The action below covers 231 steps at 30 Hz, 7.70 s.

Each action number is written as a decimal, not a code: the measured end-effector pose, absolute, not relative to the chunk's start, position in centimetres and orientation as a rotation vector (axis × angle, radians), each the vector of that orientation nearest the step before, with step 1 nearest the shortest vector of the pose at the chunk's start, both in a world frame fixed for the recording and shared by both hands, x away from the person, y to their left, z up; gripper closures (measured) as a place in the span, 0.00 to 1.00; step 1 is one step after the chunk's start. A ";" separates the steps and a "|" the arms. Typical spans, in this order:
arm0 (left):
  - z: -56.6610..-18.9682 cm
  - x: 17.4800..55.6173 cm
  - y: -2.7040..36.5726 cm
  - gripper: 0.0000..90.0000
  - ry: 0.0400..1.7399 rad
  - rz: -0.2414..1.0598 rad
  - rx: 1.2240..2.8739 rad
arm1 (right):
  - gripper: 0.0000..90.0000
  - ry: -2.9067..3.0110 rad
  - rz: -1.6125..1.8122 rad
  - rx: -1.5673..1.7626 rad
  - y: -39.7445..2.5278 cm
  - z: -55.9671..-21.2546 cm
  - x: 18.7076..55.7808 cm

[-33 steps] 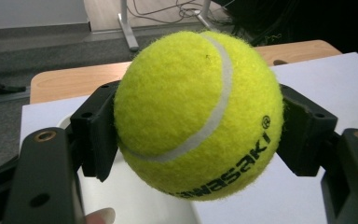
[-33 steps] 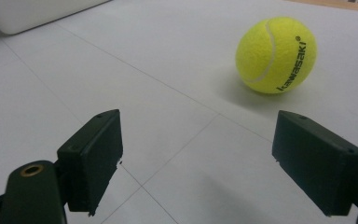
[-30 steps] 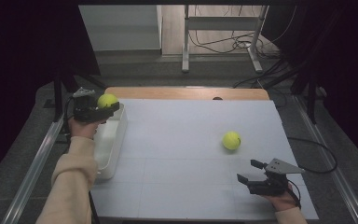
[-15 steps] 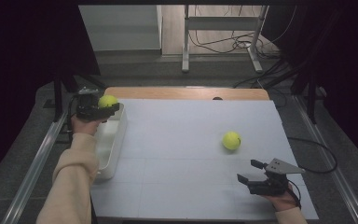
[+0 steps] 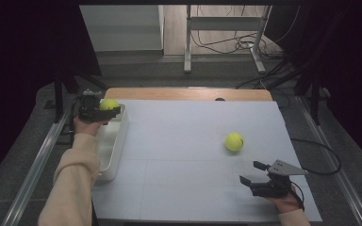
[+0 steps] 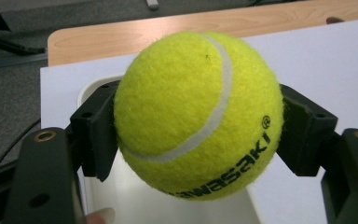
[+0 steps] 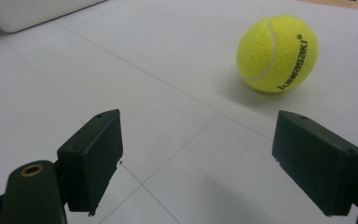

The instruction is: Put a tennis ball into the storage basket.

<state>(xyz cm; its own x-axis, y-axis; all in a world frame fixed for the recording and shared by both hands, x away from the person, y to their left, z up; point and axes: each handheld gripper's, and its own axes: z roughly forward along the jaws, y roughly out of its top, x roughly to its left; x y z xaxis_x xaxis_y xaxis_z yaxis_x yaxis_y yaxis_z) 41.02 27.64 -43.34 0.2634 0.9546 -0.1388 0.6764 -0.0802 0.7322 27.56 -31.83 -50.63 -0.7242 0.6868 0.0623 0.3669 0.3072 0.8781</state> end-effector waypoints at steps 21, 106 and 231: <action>-44.6 41.7 27.3 0.29 1.533 0.467 1.910 | 0.18 2.259 1.379 0.945 -31.8 -50.7 27.6; -42.5 35.6 15.8 0.16 0.983 0.297 1.909 | 0.18 2.273 1.385 0.957 -31.7 -51.0 28.0; -48.0 40.3 -2.1 0.16 0.740 0.074 2.093 | 0.19 2.300 1.384 0.920 -31.1 -50.9 28.1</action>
<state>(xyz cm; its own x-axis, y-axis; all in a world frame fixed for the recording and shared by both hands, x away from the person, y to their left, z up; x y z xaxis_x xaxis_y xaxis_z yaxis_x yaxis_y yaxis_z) 40.35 -2.09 -48.03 0.8199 0.5307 -0.2148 0.4775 -0.4269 0.7680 28.09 -31.06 -50.93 -0.7488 0.6594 0.0661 0.3675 0.3302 0.8694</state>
